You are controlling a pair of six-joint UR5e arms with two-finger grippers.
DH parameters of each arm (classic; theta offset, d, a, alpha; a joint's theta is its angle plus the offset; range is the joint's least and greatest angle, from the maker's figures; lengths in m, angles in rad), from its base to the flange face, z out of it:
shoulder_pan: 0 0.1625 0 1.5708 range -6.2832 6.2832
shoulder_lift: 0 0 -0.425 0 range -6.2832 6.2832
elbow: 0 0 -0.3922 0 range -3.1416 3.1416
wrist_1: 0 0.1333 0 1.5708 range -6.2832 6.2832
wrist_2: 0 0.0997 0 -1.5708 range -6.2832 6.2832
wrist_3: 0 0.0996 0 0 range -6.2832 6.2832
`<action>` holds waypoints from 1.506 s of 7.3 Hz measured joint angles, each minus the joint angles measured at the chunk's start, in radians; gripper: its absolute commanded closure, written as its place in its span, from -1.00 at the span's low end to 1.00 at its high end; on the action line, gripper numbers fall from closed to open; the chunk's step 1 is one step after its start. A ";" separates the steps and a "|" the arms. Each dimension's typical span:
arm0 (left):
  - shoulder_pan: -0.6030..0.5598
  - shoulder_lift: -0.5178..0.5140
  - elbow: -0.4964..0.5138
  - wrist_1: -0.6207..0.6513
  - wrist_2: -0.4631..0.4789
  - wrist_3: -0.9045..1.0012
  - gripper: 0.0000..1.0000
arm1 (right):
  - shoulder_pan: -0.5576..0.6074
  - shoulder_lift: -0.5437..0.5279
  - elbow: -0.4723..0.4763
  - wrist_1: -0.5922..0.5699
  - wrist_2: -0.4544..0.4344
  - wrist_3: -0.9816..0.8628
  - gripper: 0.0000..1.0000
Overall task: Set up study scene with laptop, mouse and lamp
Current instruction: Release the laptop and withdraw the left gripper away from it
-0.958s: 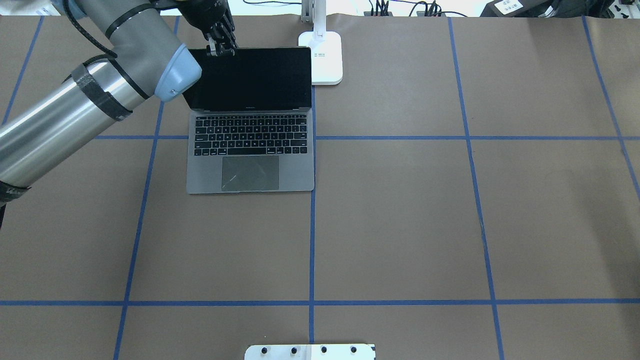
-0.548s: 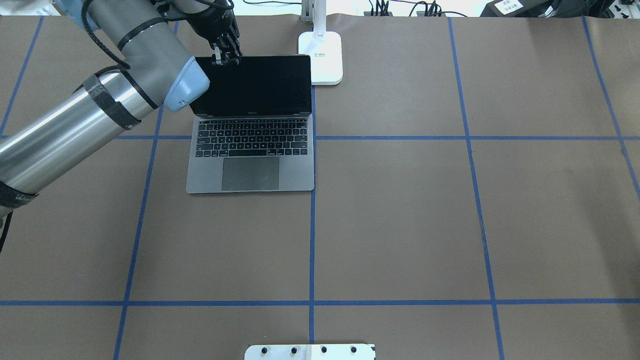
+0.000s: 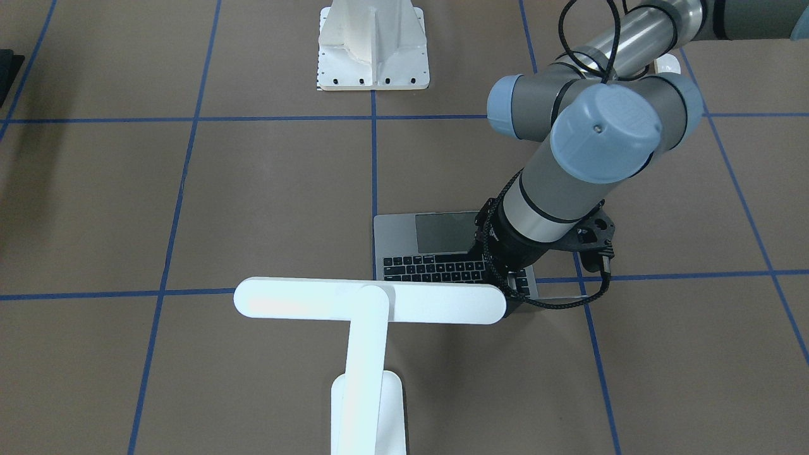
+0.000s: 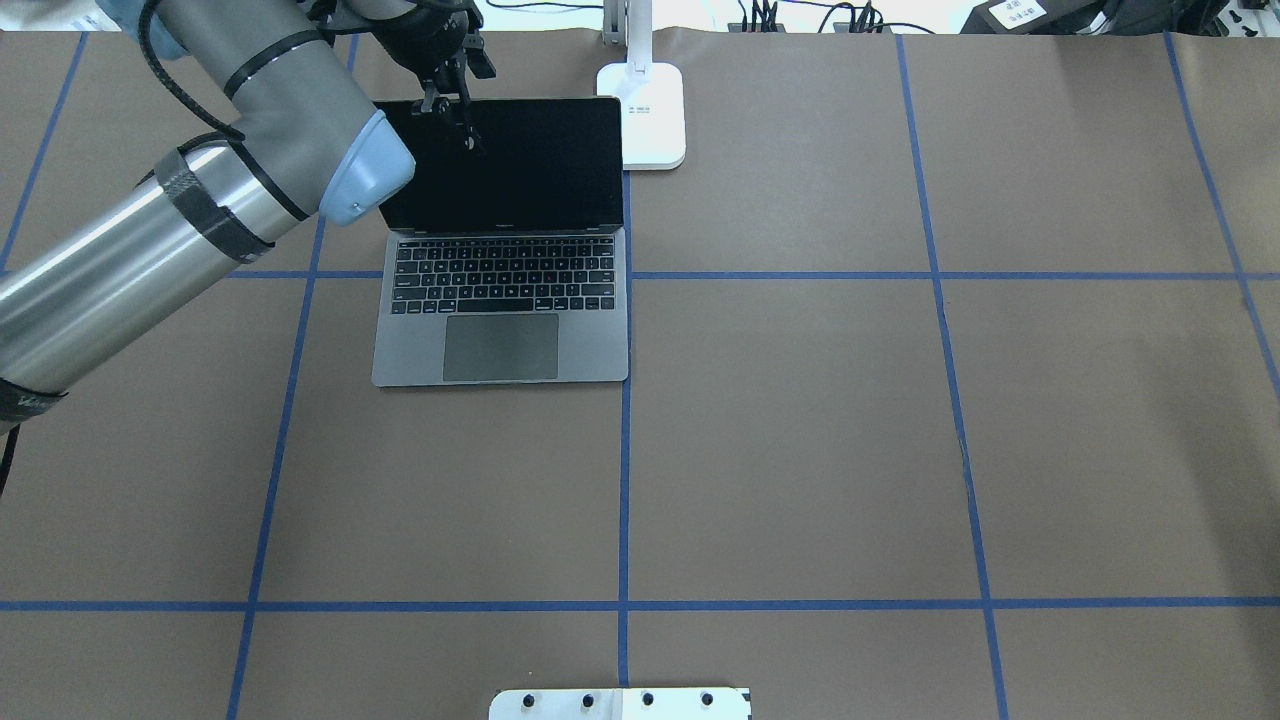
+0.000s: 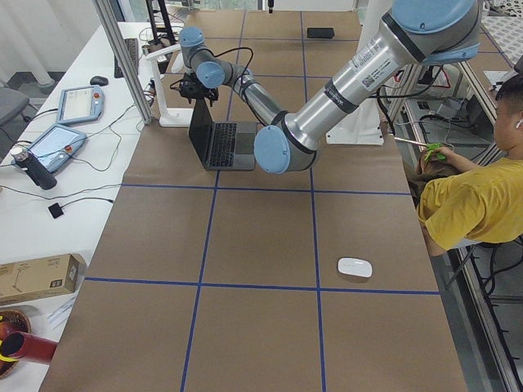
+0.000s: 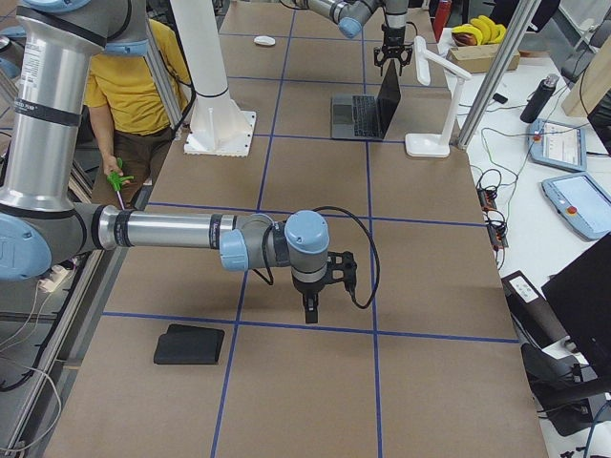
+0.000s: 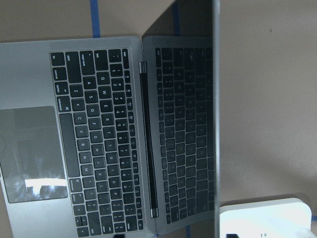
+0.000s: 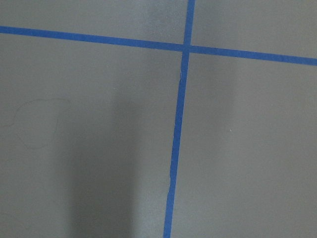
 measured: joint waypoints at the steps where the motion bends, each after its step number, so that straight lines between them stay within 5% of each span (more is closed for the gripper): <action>1: -0.009 0.050 -0.080 0.002 -0.009 0.033 -1.00 | 0.000 0.001 0.000 0.000 0.000 -0.002 -1.00; 7: -0.135 0.596 -0.607 0.011 -0.041 0.618 -1.00 | 0.012 -0.011 0.013 0.008 0.016 -0.011 -1.00; 11: -0.340 0.879 -0.622 0.022 -0.073 1.344 -1.00 | 0.098 -0.061 0.001 0.017 0.082 -0.140 -1.00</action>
